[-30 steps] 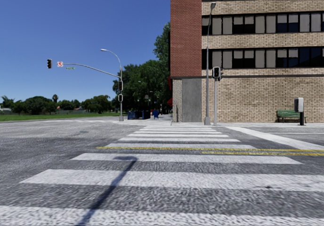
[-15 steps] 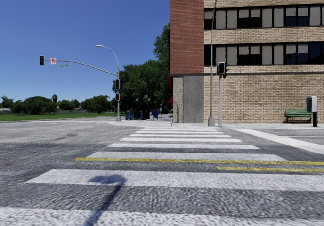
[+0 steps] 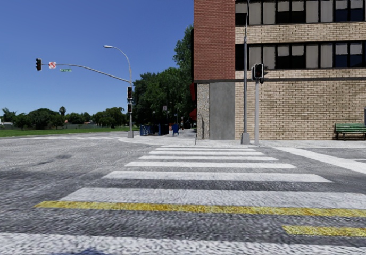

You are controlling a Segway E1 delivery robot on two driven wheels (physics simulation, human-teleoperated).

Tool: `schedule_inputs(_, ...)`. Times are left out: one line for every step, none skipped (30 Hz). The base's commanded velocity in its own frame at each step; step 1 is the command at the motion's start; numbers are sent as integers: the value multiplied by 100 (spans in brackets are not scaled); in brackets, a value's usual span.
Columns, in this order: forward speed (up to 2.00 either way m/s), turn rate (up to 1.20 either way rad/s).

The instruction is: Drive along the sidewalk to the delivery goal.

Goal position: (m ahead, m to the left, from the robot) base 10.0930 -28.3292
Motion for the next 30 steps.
schedule_inputs(200,0)
schedule_inputs(200,0)
schedule_inputs(200,0)
schedule_inputs(200,0)
schedule_inputs(200,0)
schedule_inputs(200,0)
schedule_inputs(200,0)
schedule_inputs(200,0)
schedule_inputs(200,0)
schedule_inputs(200,0)
schedule_inputs(200,0)
schedule_inputs(200,0)
schedule_inputs(200,0)
schedule_inputs(200,0)
schedule_inputs(200,0)
schedule_inputs(200,0)
schedule_inputs(200,0)
schedule_inputs(200,0)
schedule_inputs(200,0)
schedule_inputs(200,0)
schedule_inputs(200,0)
schedule_inputs(200,0)
schedule_inputs(200,0)
schedule_inputs(200,0)
schedule_inputs(200,0)
schedule_inputs(200,0)
schedule_inputs(200,0)
schedule_inputs(200,0)
schedule_inputs(200,0)
schedule_inputs(200,0)
